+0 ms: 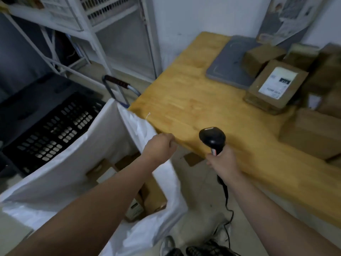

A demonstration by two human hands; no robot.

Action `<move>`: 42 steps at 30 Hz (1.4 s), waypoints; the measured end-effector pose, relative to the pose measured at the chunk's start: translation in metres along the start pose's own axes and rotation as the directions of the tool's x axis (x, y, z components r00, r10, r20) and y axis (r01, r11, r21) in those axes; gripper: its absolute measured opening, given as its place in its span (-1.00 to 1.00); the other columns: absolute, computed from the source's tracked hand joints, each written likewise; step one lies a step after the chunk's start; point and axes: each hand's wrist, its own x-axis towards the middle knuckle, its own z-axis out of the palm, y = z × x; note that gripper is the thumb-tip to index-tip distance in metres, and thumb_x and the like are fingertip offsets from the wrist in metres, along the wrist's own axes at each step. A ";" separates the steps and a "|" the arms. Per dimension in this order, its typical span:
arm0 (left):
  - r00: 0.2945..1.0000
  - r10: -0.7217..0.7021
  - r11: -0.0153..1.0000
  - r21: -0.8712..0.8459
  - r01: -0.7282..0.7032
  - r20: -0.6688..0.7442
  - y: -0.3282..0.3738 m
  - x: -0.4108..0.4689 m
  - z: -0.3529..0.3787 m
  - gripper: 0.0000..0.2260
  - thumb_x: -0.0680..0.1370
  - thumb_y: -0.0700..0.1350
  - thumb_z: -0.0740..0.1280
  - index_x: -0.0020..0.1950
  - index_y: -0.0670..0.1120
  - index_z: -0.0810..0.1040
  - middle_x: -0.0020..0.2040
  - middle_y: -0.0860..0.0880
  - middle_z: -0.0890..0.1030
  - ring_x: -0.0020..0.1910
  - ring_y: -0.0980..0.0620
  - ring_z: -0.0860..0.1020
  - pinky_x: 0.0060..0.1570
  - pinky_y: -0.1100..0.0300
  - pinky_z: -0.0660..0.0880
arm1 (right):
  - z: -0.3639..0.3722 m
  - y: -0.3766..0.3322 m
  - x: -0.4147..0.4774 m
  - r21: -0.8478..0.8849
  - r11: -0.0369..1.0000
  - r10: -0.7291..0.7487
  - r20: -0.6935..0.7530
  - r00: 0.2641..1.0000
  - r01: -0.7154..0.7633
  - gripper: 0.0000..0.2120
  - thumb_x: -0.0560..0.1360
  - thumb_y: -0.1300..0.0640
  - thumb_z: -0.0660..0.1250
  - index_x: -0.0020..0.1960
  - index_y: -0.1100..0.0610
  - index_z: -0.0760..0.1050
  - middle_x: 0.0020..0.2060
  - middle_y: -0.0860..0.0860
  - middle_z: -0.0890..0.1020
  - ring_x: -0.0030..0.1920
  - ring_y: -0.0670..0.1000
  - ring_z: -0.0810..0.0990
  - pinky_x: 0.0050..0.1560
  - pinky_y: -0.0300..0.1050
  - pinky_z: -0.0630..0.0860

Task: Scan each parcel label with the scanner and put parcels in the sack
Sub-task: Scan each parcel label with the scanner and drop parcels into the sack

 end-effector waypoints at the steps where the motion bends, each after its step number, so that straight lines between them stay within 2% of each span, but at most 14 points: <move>1: 1.000 0.007 1.000 -0.006 -0.007 -0.005 0.015 0.012 -0.001 -0.73 0.61 -0.02 0.24 0.25 -0.10 0.52 0.15 -0.10 0.56 0.10 -0.10 0.54 0.04 0.04 0.50 | -0.018 -0.006 0.012 0.014 1.000 -0.015 -0.019 1.000 0.015 -0.77 0.47 0.27 0.36 0.07 0.11 0.40 -0.17 0.18 0.61 -0.14 0.21 0.63 -0.05 0.13 0.57; 4: 0.997 0.074 0.997 0.026 -0.074 -0.021 0.063 0.051 -0.001 -0.66 0.62 0.00 0.23 0.36 -0.09 0.46 0.25 -0.09 0.53 0.17 -0.09 0.52 0.11 0.07 0.47 | -0.074 -0.012 0.047 0.024 0.999 -0.040 -0.102 0.994 0.042 -0.77 0.45 0.25 0.39 0.05 0.11 0.42 -0.18 0.16 0.62 -0.14 0.20 0.64 -0.09 0.09 0.57; 9: 0.984 0.174 0.984 0.034 -0.173 -0.026 0.147 0.106 0.015 -0.66 0.62 0.01 0.24 0.36 -0.08 0.46 0.24 -0.08 0.54 0.16 -0.07 0.52 0.11 0.08 0.47 | -0.165 0.007 0.075 0.143 0.990 0.032 -0.243 0.969 0.003 -0.81 0.47 0.30 0.38 -0.01 0.13 0.41 -0.23 0.12 0.60 -0.28 0.11 0.65 -0.11 0.10 0.60; 12: 0.974 0.227 0.974 -0.001 -0.227 -0.004 0.193 0.133 0.028 -0.66 0.61 0.01 0.25 0.36 -0.08 0.47 0.24 -0.09 0.53 0.17 -0.09 0.51 0.14 0.04 0.47 | -0.211 0.011 0.088 0.226 0.974 0.052 -0.319 0.946 0.022 -0.87 0.48 0.33 0.35 -0.09 0.19 0.41 -0.28 0.17 0.57 -0.39 0.07 0.59 -0.25 -0.01 0.56; 18: 0.955 0.297 0.954 -0.045 -0.297 -0.001 0.253 0.190 0.036 -0.62 0.59 -0.03 0.29 0.38 -0.11 0.45 0.27 -0.13 0.49 0.23 -0.10 0.48 0.21 0.09 0.41 | -0.266 -0.007 0.120 0.354 0.934 0.087 -0.366 0.926 0.053 -0.83 0.48 0.32 0.36 0.05 0.22 0.46 -0.22 0.24 0.61 -0.34 0.12 0.59 -0.24 -0.01 0.59; 21: 0.968 0.249 0.960 -0.132 -0.247 -0.003 0.263 0.221 0.037 -0.56 0.57 -0.04 0.32 0.43 -0.11 0.39 0.27 -0.15 0.45 0.23 -0.12 0.47 0.23 0.12 0.37 | -0.271 -0.012 0.142 0.393 0.919 0.124 -0.375 0.919 0.037 -0.79 0.45 0.36 0.35 0.08 0.27 0.47 -0.29 0.19 0.58 -0.38 0.09 0.57 -0.33 -0.09 0.54; 24: 0.993 0.107 0.946 -0.312 -0.084 0.057 0.263 0.257 0.041 -0.49 0.55 0.03 0.36 0.43 -0.13 0.35 0.30 -0.13 0.39 0.26 -0.12 0.46 0.26 0.09 0.36 | -0.274 -0.028 0.167 0.406 0.913 0.106 -0.350 0.931 0.049 -0.78 0.46 0.32 0.37 0.05 0.12 0.47 -0.23 0.11 0.62 -0.32 0.02 0.61 -0.36 -0.16 0.53; 27: 0.979 -0.010 0.854 -0.507 0.114 0.203 0.264 0.287 0.041 -0.34 0.51 0.14 0.38 0.50 -0.11 0.24 0.42 -0.15 0.36 0.36 -0.16 0.40 0.33 -0.04 0.37 | -0.278 -0.042 0.196 0.462 0.886 0.120 -0.322 0.939 0.045 -0.75 0.48 0.28 0.39 0.09 0.04 0.48 -0.03 0.07 0.65 -0.02 0.07 0.65 -0.08 -0.08 0.62; 29: 0.943 -0.057 0.778 -0.577 0.247 0.327 0.264 0.302 0.042 -0.27 0.51 0.17 0.37 0.55 -0.09 0.15 0.48 -0.13 0.32 0.41 -0.16 0.34 0.36 -0.05 0.31 | -0.278 -0.042 0.212 0.470 0.882 0.135 -0.295 0.946 0.021 -0.71 0.48 0.25 0.41 0.14 0.02 0.46 -0.03 -0.01 0.64 0.03 0.03 0.63 0.06 -0.04 0.59; 33: 0.887 0.005 0.698 -0.637 0.327 0.462 0.255 0.320 0.053 -0.23 0.44 0.24 0.39 0.53 -0.06 0.20 0.43 -0.03 0.41 0.35 -0.06 0.39 0.38 -0.03 0.29 | -0.270 -0.035 0.227 0.547 0.836 0.182 -0.201 0.962 -0.044 -0.72 0.50 0.25 0.39 0.14 0.02 0.43 -0.14 -0.11 0.59 -0.16 -0.14 0.54 -0.24 -0.26 0.42; 35: 0.875 0.027 0.642 -0.680 0.355 0.483 0.251 0.325 0.058 -0.21 0.40 0.23 0.43 0.51 -0.03 0.23 0.41 -0.01 0.44 0.32 -0.03 0.41 0.37 -0.01 0.28 | -0.263 -0.030 0.233 0.596 0.797 0.231 -0.145 0.962 -0.101 -0.72 0.50 0.23 0.39 0.18 0.09 0.47 -0.07 -0.05 0.64 -0.12 -0.09 0.58 -0.19 -0.21 0.46; 37: 0.869 0.039 0.584 -0.717 0.381 0.494 0.249 0.327 0.063 -0.23 0.40 0.18 0.46 0.51 -0.01 0.23 0.39 -0.02 0.45 0.31 -0.04 0.42 0.38 -0.03 0.29 | -0.258 -0.027 0.238 0.635 0.759 0.281 -0.122 0.952 -0.143 -0.66 0.49 0.21 0.41 0.24 0.13 0.49 0.02 0.03 0.67 -0.02 0.00 0.63 -0.04 -0.09 0.54; 39: 0.874 0.061 0.496 -0.775 0.393 0.482 0.250 0.323 0.066 -0.33 0.45 0.07 0.46 0.47 0.03 0.23 0.31 -0.02 0.49 0.23 -0.03 0.47 0.23 0.07 0.41 | -0.257 -0.027 0.241 0.662 0.735 0.297 -0.116 0.948 -0.149 -0.67 0.49 0.21 0.41 0.24 0.11 0.49 0.01 0.02 0.67 0.00 0.00 0.63 -0.05 -0.09 0.54; 42: 0.914 0.084 0.304 -0.884 0.356 0.397 0.252 0.315 0.060 -0.49 0.49 -0.12 0.43 0.35 0.09 0.27 0.19 -0.02 0.52 0.12 -0.02 0.55 -0.10 0.20 0.53 | -0.257 -0.027 0.237 0.665 0.734 0.272 -0.097 0.957 -0.141 -0.65 0.49 0.17 0.42 0.25 0.08 0.47 0.06 0.03 0.65 0.01 0.03 0.61 -0.12 -0.10 0.53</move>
